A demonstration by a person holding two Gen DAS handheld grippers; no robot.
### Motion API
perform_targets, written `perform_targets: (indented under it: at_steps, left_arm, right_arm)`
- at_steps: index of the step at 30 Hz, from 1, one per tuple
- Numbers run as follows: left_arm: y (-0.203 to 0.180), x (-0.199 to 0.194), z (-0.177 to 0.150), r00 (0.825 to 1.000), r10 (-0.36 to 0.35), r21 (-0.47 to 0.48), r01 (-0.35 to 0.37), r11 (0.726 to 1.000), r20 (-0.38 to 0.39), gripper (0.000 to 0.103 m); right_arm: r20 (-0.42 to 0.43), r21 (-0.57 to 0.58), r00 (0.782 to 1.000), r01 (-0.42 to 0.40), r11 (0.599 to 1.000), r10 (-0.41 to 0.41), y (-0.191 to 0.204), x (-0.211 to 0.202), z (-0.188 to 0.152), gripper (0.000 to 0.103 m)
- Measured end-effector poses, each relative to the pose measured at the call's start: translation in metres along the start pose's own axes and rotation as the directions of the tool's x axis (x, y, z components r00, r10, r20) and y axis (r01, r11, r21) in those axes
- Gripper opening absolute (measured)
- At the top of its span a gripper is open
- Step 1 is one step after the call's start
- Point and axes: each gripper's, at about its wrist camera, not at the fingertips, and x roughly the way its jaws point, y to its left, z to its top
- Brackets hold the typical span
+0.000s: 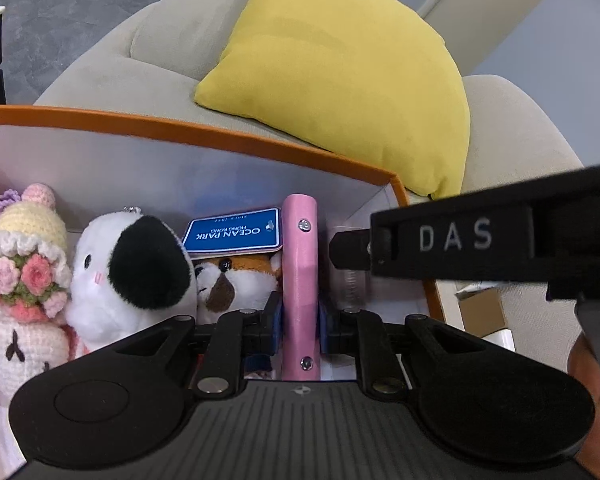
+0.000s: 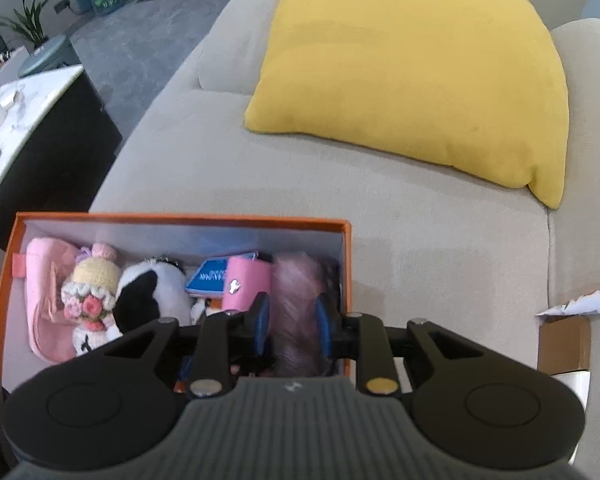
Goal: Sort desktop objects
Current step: 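Lower pink card holder and photo card box into the white box with both grippers, then open both grippers and withdraw them from the box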
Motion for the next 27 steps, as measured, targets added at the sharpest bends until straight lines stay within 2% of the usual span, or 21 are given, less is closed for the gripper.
perform_targets:
  at_steps: [2,5,10,14,19,22,24,27]
  left_arm:
    - [-0.002,0.003,0.002,1.000,0.009,0.002,-0.009,1.000,-0.002,0.020]
    - [-0.005,0.008,0.004,1.000,0.021,0.020,-0.021,1.000,-0.006,0.021]
    - [-0.009,0.024,0.004,0.999,0.037,0.056,-0.035,0.998,-0.029,0.024]
    - [-0.012,0.022,0.010,0.998,0.041,0.038,-0.039,0.999,-0.053,0.025]
    - [-0.018,0.002,0.010,1.000,0.030,0.064,-0.029,0.998,-0.008,0.033]
    - [-0.023,-0.011,0.011,0.999,0.033,0.104,-0.035,0.994,0.022,0.033]
    - [-0.022,-0.013,0.011,0.999,0.043,0.125,-0.045,0.991,0.020,0.025]
    - [-0.025,-0.001,0.010,0.996,0.084,0.151,-0.083,0.985,0.003,0.020]
  right_arm:
    - [0.002,-0.009,1.000,0.012,1.000,-0.012,0.001,-0.001,0.000,0.026]
    - [0.013,-0.007,1.000,0.005,1.000,-0.005,0.002,-0.006,-0.001,0.032]
    - [0.068,-0.015,0.998,-0.010,1.000,0.011,0.001,-0.023,-0.005,0.033]
    - [0.123,-0.011,0.992,-0.030,0.999,0.031,-0.006,-0.040,-0.010,0.034]
    - [0.182,-0.010,0.983,-0.031,0.999,0.032,-0.018,-0.057,-0.018,0.034]
    - [0.201,0.006,0.979,-0.035,0.999,0.033,-0.031,-0.061,-0.024,0.034]
    - [0.206,0.018,0.978,-0.037,0.999,0.032,-0.040,-0.062,-0.030,0.034]
    - [0.208,0.041,0.978,-0.040,0.998,0.031,-0.055,-0.061,-0.042,0.034]
